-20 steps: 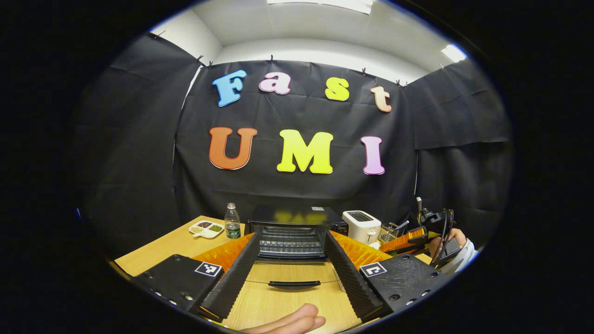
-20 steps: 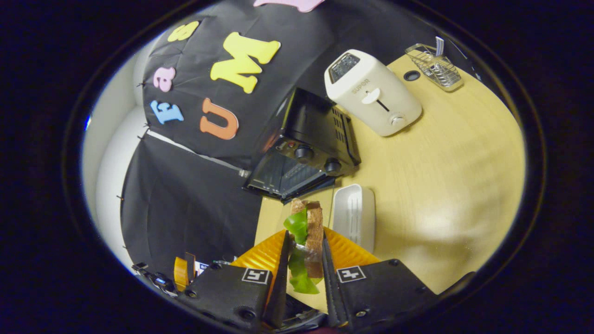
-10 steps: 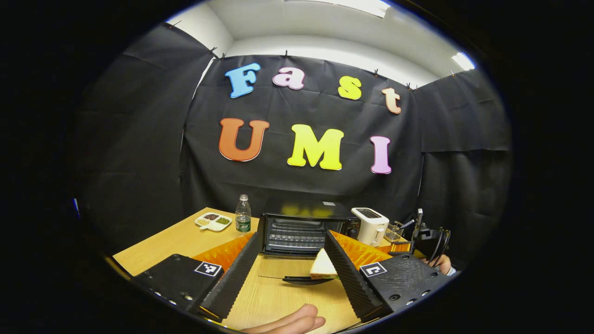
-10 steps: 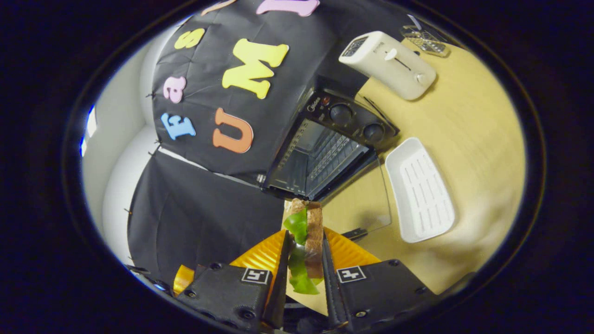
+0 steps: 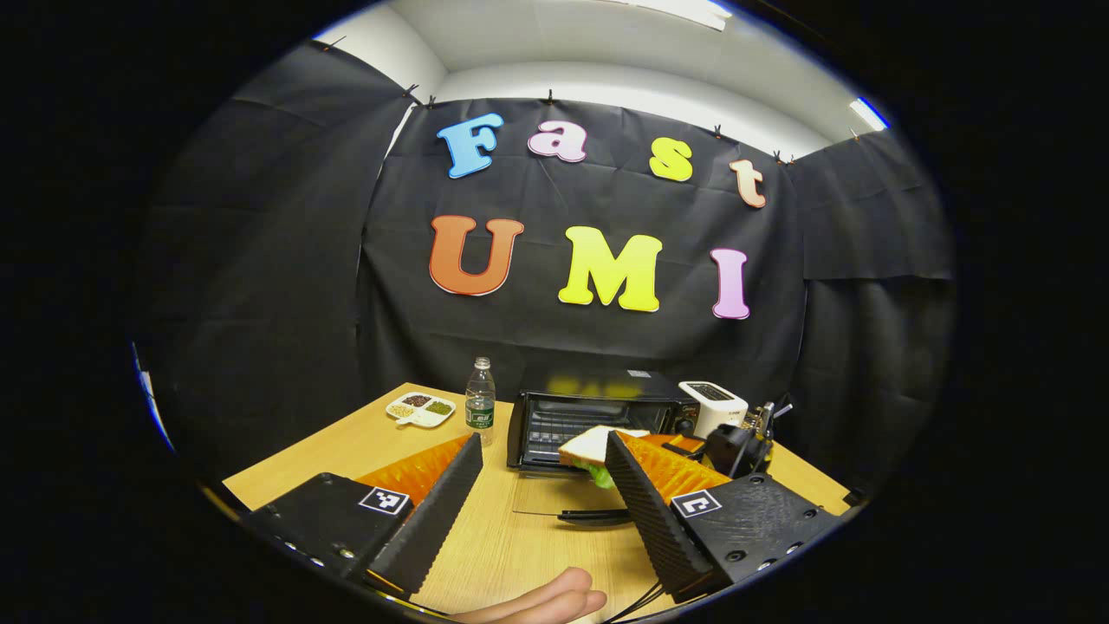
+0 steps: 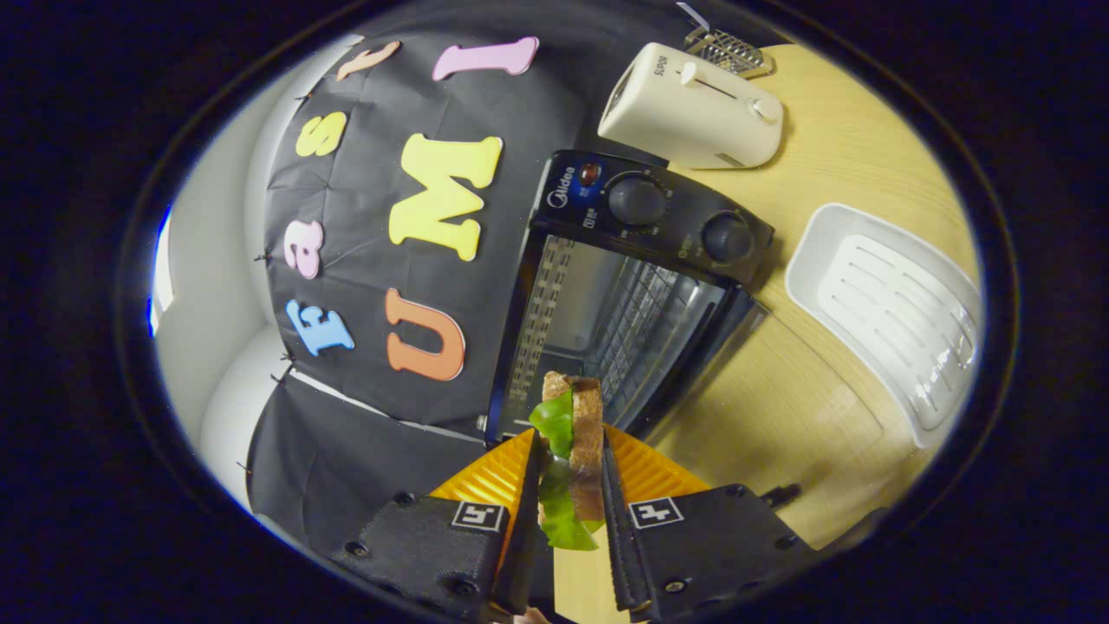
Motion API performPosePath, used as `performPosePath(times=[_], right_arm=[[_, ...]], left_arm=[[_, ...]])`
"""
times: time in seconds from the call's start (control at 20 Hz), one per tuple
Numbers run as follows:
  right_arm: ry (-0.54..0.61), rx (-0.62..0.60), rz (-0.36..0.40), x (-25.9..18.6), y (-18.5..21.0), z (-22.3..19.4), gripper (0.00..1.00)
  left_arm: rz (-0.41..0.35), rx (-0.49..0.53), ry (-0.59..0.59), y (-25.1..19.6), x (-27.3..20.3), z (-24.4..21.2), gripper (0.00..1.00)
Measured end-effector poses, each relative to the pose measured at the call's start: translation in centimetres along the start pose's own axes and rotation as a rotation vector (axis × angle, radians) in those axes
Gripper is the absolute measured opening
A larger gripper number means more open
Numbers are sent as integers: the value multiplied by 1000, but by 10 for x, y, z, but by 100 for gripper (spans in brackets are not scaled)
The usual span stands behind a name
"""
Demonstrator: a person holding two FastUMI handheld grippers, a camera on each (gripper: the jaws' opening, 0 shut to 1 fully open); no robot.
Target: Open the electric oven with the left hand, put the food in, and close the electric oven.
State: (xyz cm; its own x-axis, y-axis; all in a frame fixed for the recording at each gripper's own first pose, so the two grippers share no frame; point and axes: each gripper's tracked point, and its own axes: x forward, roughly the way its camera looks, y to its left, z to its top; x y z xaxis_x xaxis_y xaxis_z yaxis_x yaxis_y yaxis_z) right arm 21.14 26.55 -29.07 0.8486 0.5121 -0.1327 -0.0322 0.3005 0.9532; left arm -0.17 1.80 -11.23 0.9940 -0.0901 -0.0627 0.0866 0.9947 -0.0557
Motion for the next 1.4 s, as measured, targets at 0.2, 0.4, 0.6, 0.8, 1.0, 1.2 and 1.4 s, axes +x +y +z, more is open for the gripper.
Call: performPosePath(times=[0.2,0.4,0.6,0.8,1.0,1.2,1.4], right_arm=[[-91,-94,-1,51,11,8,40],[-172,-155,-57,84,1,19,40],[-307,-140,-75,103,-6,38,40],[-336,-135,-115,126,-26,36,40],[-331,-183,-138,127,-34,31,44],[-300,-235,-184,130,-40,23,52],[-266,-371,-224,132,-36,15,55]], left_arm=[[-6,19,-9,-6,-9,5,94],[-14,42,-39,-9,-21,14,94],[-15,36,-9,-8,-22,6,94],[-20,35,-4,-11,-26,6,94],[-29,29,-3,-12,-28,4,94],[-38,22,14,-12,-27,-2,94],[-30,21,20,-9,-27,-3,94]])
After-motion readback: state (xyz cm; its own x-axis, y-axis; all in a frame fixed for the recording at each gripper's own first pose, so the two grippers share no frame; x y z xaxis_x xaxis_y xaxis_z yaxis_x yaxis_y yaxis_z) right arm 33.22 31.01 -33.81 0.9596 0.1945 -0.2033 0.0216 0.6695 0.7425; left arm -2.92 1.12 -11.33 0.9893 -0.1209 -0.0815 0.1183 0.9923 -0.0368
